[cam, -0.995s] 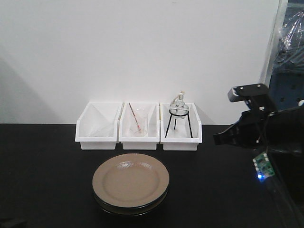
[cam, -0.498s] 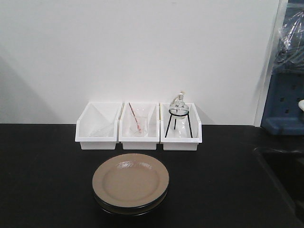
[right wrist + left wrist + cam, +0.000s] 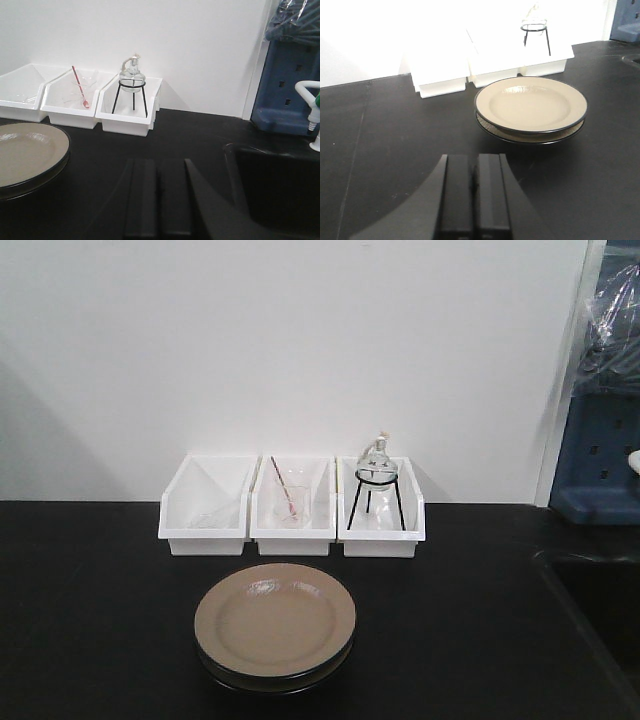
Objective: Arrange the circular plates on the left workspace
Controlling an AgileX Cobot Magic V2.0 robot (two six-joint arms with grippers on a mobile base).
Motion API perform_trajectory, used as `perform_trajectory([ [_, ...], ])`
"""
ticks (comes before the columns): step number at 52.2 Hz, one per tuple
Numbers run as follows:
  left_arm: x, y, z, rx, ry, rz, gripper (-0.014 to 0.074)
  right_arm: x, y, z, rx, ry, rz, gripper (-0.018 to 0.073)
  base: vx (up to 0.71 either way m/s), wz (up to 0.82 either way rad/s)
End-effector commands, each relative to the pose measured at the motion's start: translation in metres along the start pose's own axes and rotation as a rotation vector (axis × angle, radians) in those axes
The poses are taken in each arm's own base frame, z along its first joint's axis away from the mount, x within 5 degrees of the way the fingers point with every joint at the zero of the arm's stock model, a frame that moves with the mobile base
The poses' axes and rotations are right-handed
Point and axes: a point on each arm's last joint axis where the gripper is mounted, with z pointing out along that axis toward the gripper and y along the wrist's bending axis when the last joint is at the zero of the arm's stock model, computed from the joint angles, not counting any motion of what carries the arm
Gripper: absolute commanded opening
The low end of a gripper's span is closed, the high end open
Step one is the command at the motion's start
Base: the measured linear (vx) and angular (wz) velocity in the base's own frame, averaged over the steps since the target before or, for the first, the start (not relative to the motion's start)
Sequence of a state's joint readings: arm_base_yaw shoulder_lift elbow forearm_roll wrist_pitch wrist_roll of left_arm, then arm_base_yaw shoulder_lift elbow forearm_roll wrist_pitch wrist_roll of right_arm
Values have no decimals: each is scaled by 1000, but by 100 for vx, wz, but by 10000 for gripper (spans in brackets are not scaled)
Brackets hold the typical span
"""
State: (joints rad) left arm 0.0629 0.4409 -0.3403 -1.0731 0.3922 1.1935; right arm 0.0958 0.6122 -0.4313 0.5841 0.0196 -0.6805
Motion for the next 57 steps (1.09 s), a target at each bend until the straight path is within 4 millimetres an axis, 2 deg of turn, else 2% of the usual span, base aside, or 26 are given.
perform_trajectory([
  [1, -10, 3, -1, -29, -43, -31, 1, -15, -6, -2, 55, -89, -1, -5, 0, 0],
  [21, -7, 3, -2, -37, -43, -25, 1, -15, -6, -2, 55, -89, -1, -5, 0, 0],
  [26, -6, 1, -13, -68, -57, 95, 1, -15, -6, -2, 55, -89, -1, -5, 0, 0],
  [31, -1, -2, -24, -87, -44, 120, 1, -15, -6, -2, 55, -89, -1, -5, 0, 0],
  [39, 21, 1, -38, -194, -58, 26, 2, -15, -6, -2, 55, -89, -1, -5, 0, 0],
  [46, 48, 2, -44, -286, -180, -66, 2, -15, -6, -2, 55, -89, -1, -5, 0, 0],
  [49, 63, 3, -43, -309, -219, -109, 2, -15, -6, -2, 55, -89, -1, -5, 0, 0],
  [57, 94, 4, -30, -301, -181, -189, 2, -15, -6, -1, 54, -86, -1, -5, 0, 0],
])
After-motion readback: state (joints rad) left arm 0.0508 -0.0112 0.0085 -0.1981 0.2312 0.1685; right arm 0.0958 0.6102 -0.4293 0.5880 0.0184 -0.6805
